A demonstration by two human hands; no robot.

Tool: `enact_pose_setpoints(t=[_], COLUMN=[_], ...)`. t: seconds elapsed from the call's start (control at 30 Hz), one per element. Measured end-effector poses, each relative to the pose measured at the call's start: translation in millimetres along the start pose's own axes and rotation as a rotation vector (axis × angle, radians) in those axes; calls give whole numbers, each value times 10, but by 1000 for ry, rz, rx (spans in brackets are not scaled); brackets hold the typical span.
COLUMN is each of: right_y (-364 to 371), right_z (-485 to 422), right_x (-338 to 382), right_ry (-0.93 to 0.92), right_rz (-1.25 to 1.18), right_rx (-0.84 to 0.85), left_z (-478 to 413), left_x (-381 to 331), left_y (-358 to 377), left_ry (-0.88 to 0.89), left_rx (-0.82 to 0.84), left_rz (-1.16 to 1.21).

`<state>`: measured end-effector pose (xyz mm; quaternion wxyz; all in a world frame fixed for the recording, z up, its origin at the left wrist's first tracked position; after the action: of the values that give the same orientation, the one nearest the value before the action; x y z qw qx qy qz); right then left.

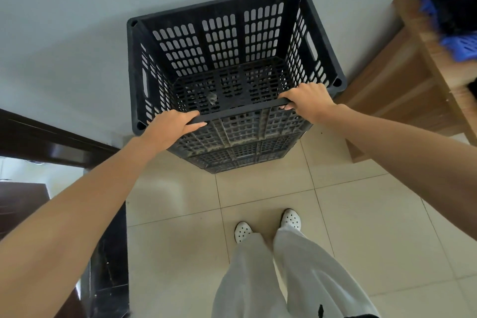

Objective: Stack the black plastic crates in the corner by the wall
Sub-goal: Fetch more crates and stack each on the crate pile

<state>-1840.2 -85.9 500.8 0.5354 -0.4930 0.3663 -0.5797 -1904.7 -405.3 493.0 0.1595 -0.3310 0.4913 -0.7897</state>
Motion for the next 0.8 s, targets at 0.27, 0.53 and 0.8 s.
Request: enact_pose_setpoints(t=[0.27, 0.53, 0.8], right_y=[-25, 51, -156], right_z=[-67, 4, 38], right_x=[-20, -1, -419], right_ry=[-6, -7, -175], right_rz=[1, -23, -157], right_rx=[-36, 9, -105], left_z=[-70, -12, -746], left_x=[14, -64, -924], left_y=[-74, -21, -735], left_ry=[-53, -80, 127], left_rx=[-67, -16, -115], left_rz=[226, 368, 313])
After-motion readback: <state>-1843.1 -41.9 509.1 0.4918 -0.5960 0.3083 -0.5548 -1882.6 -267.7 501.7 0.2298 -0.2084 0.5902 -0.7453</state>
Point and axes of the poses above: each hand's wrist, its own z-axis away from the middle knuckle, its own y-axis out of the palm, x = y × z, the point moved 4 cm from there along -z, towards the middle knuckle, and after that the axes turned 13 degrees about -z, right-handed, at the moved point
